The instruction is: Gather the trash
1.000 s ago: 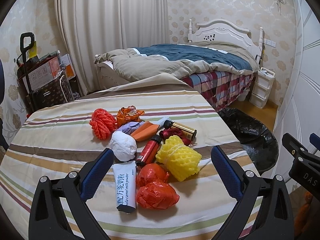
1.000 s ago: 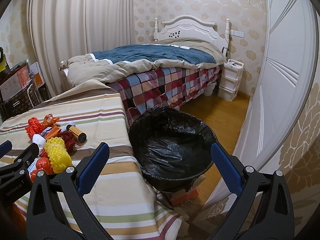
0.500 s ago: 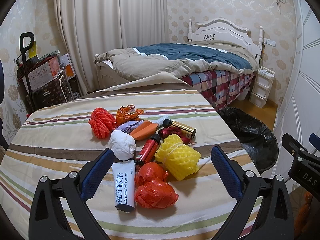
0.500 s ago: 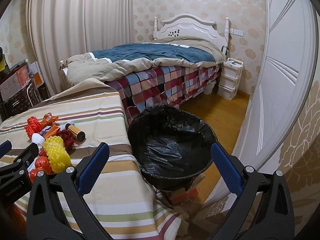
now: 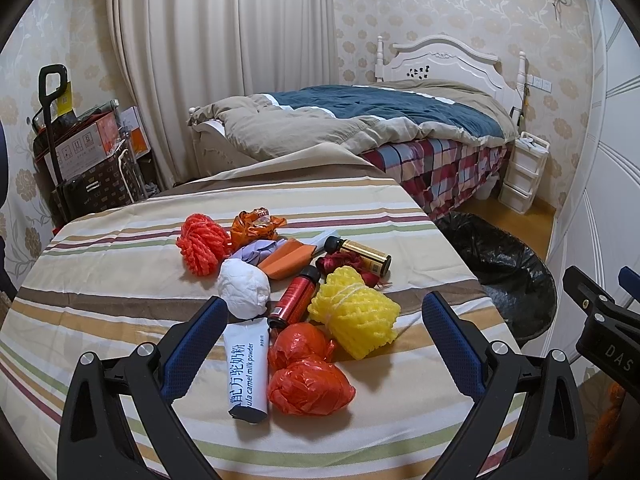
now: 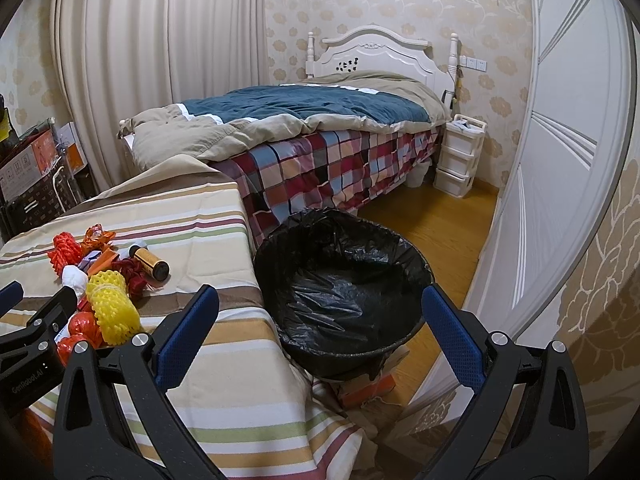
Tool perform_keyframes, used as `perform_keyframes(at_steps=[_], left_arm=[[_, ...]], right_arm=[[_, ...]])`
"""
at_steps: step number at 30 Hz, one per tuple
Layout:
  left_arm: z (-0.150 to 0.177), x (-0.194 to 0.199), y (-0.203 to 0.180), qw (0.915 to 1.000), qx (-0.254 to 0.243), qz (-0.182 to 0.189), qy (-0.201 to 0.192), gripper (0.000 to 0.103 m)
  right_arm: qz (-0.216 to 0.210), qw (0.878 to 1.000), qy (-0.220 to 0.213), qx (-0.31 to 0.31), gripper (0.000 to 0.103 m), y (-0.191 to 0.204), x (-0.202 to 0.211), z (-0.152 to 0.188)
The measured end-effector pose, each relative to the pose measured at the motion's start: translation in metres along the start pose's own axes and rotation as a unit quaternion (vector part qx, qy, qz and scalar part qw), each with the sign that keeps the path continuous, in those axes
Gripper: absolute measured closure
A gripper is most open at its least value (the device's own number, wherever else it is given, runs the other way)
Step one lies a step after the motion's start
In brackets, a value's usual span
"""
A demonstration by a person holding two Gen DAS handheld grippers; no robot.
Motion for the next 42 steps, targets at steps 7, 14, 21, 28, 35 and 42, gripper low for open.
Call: perform_keyframes(at_steps=[7, 14, 21, 28, 35, 42], left_arm=[[0.0, 0.0, 0.0, 1.0, 0.0, 0.0, 0.0, 0.006], [0.0, 0.0, -0.001, 1.0, 0.001, 0.0, 0.001, 0.006], [0.007, -0.007, 0.001, 1.0, 0.001, 0.001, 0.003, 0.006], [0.01, -0.007, -0.001, 1.0, 0.0, 0.003, 0.005, 0.006], [0.017, -0.001, 0.004, 0.9998, 0.005, 0.008, 0.015, 0.006], [0.023, 0.003, 0.037, 0.9996, 0.008, -0.001, 0.026, 0.01]], right_arm=[[0.001, 1.0, 0.001, 0.0, 0.004, -0.001, 0.0, 0.001], [0.001, 1.0, 0.001, 0.001, 0.004, -0.001, 0.0, 0.001], [0.0, 1.0, 0.002, 0.0, 0.004, 0.0, -0.001, -0.001], [0.001, 1.0, 0.003, 0.0, 0.004, 0.002, -0.001, -0.004], [-0.005, 1.0, 0.009, 0.001, 0.004, -0.003, -0.005, 0.014], [-0.018, 1.0, 0.014, 0.005, 0.004, -0.001, 0.0, 0.032]])
Point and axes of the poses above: each gripper's, at about its wrist camera, not at the fingertips, and x roughly against the way its jaws point, y to its left, z to its underside, the point moved 10 cm from there along -x, roughly the way its jaws point, and after that the axes turned 5 degrees about z, right-handed, at the moved point
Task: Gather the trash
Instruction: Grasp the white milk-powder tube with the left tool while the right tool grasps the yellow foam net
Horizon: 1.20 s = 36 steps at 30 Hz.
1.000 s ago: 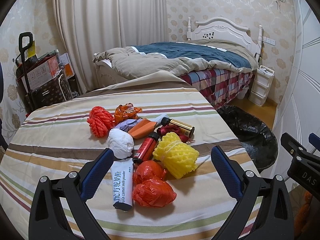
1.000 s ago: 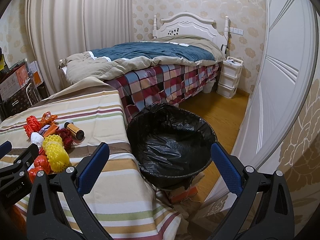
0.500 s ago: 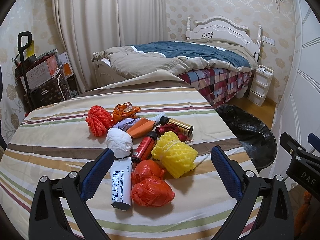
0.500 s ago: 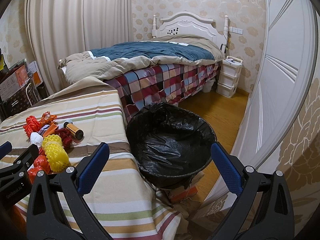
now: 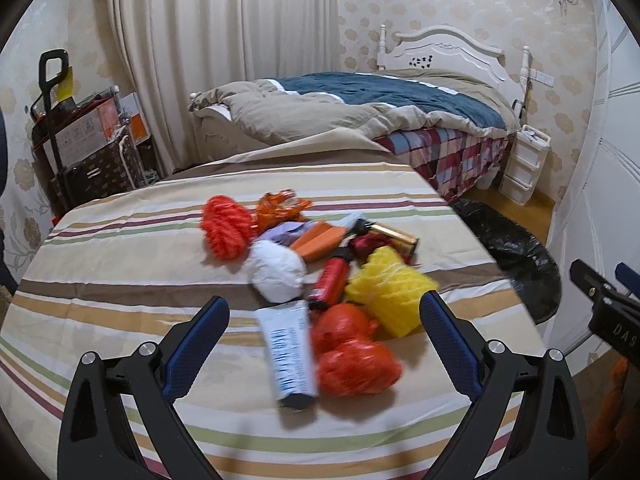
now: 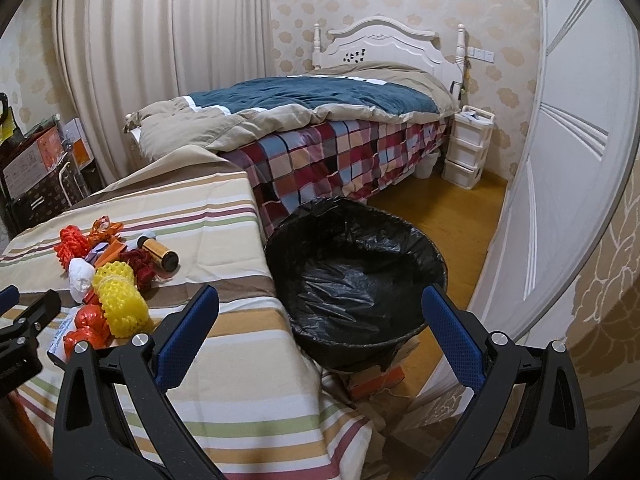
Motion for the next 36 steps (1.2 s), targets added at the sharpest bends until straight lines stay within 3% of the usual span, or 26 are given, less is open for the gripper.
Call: perform_keyframes(at_steps=[8, 12, 23, 36], left_arm=[[0.02, -0.002, 0.035, 0.9993, 0.015, -0.015, 0.031, 0.027], [0.024, -0.005, 0.044, 0.9987, 0.025, -0.017, 0.04, 0.027], [0.037, -0.014, 0.061, 0.9971, 0.035, -0.03, 0.061, 0.027], [0.042, -0.028, 0.055, 0.9956, 0.028, -0.03, 0.084, 0.025]], right_arm=[[-0.011, 1.0, 0.016, 0.006, 0.005, 0.015, -0.002, 0.01], [-0.019, 1.0, 0.023, 0.007, 0.016, 0.021, 0.0, 0.012], [-0.027, 0.999, 0.036, 0.018, 0.016, 0.036, -0.006, 0.002], [-0.035, 0.998, 0.047, 0.025, 0.016, 0.045, -0.013, 0.005]])
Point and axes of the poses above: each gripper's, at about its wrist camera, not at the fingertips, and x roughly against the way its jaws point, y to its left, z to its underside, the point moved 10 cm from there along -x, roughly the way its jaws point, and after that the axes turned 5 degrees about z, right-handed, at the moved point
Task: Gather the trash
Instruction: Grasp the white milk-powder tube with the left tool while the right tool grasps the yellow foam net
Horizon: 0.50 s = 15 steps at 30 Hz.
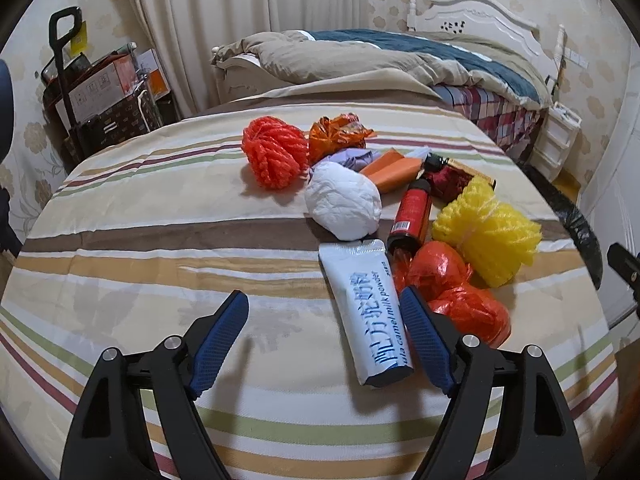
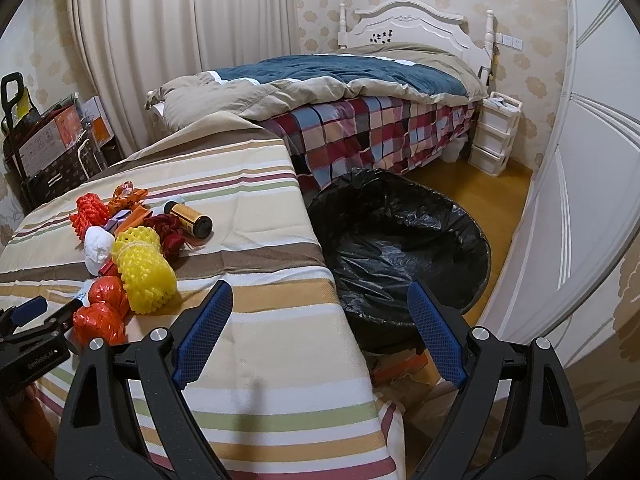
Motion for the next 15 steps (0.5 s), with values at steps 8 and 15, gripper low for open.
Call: perform_keyframes(at_steps=[8, 15], left_arm=[[0.004, -0.002, 0.011, 0.9999, 0.009, -0.004, 0.011, 0.025], [0.008, -0.01, -0.001, 0.9994, -0.011, 0.018, 0.027, 0.055]], right_arm=[[-0.004, 1.0, 0.005, 0.003, 0.016, 0.007, -0.004, 0.004], [-0.008, 1.0, 0.006, 0.007, 0.016, 0.012, -0.003, 0.006]])
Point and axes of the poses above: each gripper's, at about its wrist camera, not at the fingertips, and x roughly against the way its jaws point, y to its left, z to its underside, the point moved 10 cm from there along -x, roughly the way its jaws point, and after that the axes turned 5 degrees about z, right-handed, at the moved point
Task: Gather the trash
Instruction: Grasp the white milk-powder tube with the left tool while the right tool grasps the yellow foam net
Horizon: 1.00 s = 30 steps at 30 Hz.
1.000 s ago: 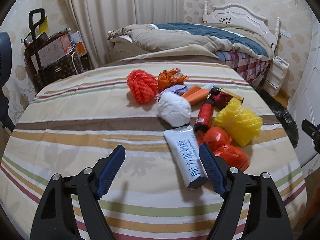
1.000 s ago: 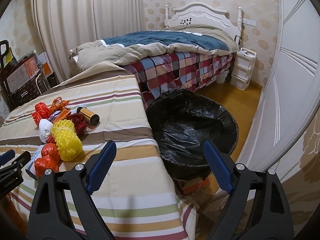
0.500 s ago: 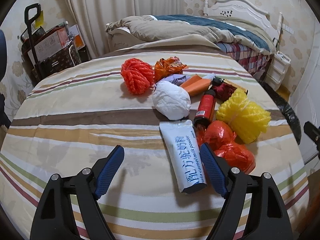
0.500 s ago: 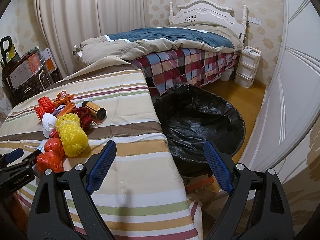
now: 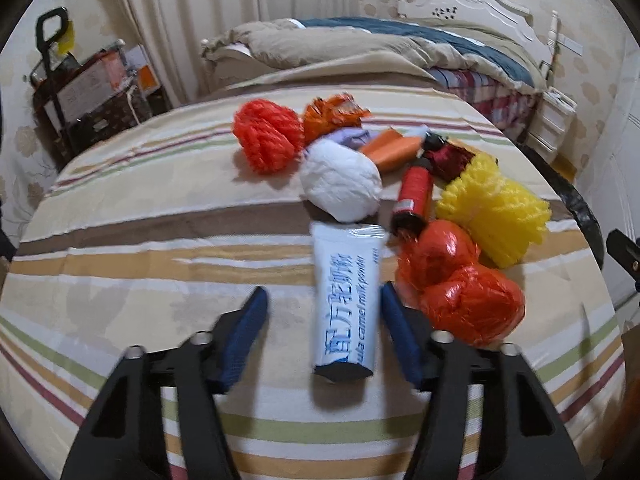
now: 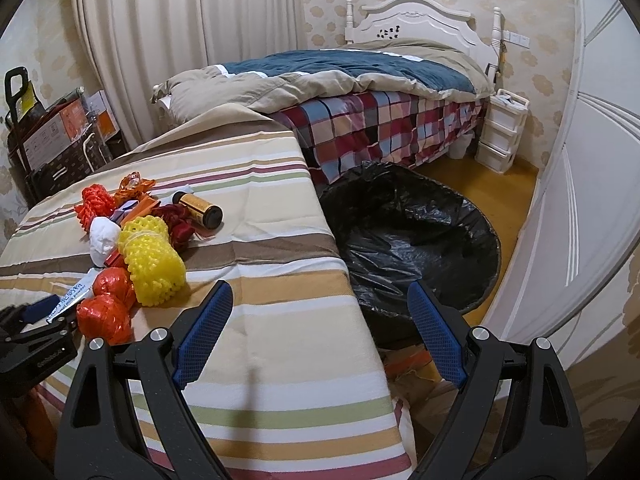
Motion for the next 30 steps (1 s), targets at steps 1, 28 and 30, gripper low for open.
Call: perform_keyframes(at_steps=[1, 28, 30], left_arm=[[0.0, 0.0, 0.001, 1.0, 0.003, 0.006, 0.0, 0.056], [-0.013, 0.028, 0.066, 0.9968, 0.055, -0.022, -0.054, 0.074], [-0.014, 0.029, 0.068, 0.9966, 0.057, -0.022, -0.056, 0.074]], right_arm=[[0.0, 1.0, -0.001, 0.0, 0.016, 0.0, 0.0, 0.0], [-0.078, 0.993, -0.002, 0.083, 0.019, 0.108, -0.005, -0.018], [-0.08, 0.992, 0.006, 0.093, 0.025, 0.116, -0.013, -0.017]])
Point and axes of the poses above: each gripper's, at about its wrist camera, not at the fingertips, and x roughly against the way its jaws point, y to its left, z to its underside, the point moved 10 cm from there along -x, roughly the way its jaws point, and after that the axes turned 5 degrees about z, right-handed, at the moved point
